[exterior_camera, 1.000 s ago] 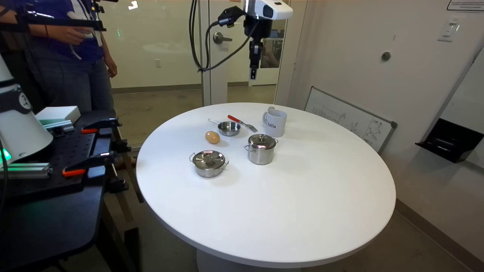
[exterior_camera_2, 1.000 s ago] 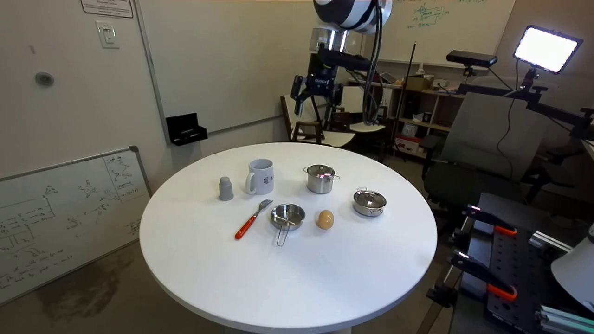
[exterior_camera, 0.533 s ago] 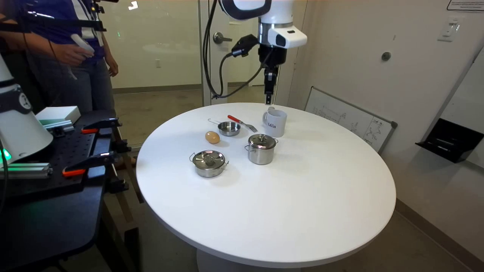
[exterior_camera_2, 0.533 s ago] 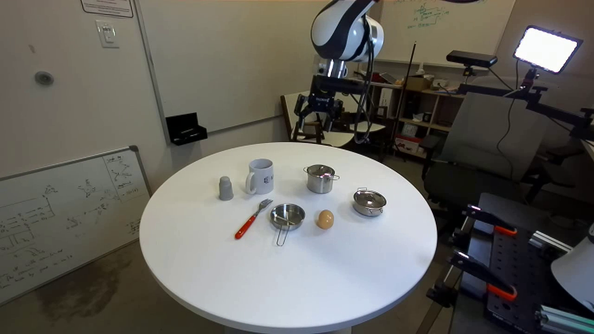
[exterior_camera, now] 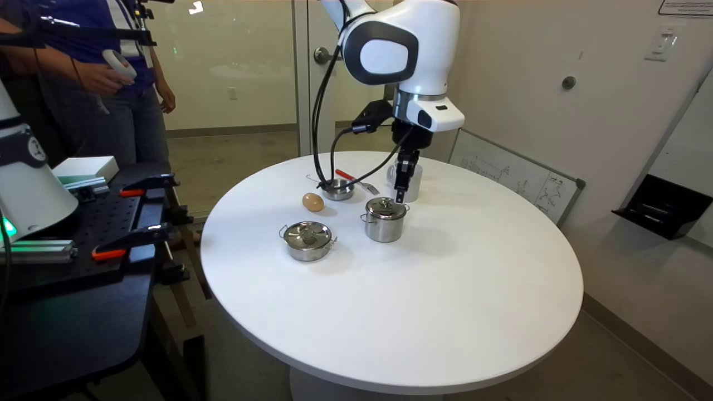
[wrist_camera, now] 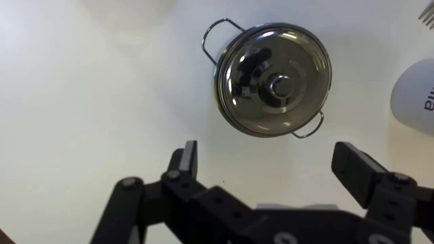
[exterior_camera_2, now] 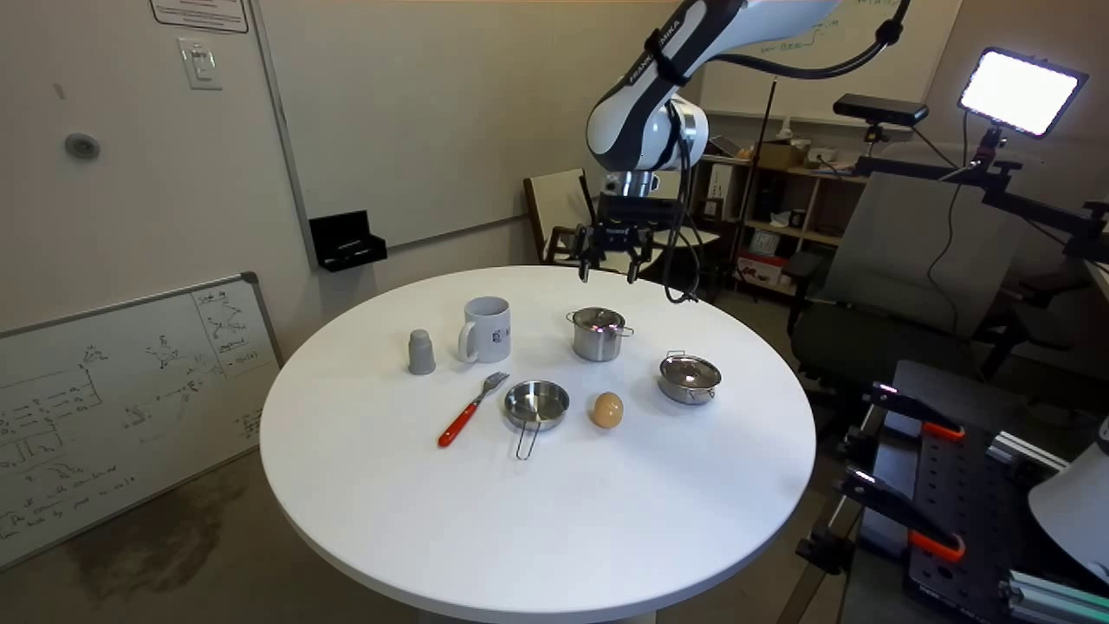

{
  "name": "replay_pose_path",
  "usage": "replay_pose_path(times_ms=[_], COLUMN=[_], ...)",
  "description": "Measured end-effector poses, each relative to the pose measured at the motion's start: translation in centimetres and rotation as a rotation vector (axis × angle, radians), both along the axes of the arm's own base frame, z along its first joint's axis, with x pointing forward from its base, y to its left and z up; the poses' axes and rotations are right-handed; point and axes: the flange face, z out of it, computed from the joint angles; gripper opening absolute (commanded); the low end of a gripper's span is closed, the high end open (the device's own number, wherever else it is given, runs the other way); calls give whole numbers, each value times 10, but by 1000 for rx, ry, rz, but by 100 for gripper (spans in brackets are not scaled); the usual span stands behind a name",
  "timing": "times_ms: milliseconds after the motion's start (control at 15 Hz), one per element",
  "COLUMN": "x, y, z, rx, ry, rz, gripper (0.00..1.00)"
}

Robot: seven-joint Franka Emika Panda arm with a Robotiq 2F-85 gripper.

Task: Open the silver pot

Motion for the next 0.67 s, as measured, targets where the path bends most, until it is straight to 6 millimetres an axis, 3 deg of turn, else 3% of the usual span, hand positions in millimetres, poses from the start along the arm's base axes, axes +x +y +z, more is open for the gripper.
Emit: replay_pose_path(times_ms=[400, 667], x=[5, 10], y=[9, 28], z=[-8, -3], rx=[21, 20], ry=[10, 11], rz=[-50, -117], gripper=[100, 100])
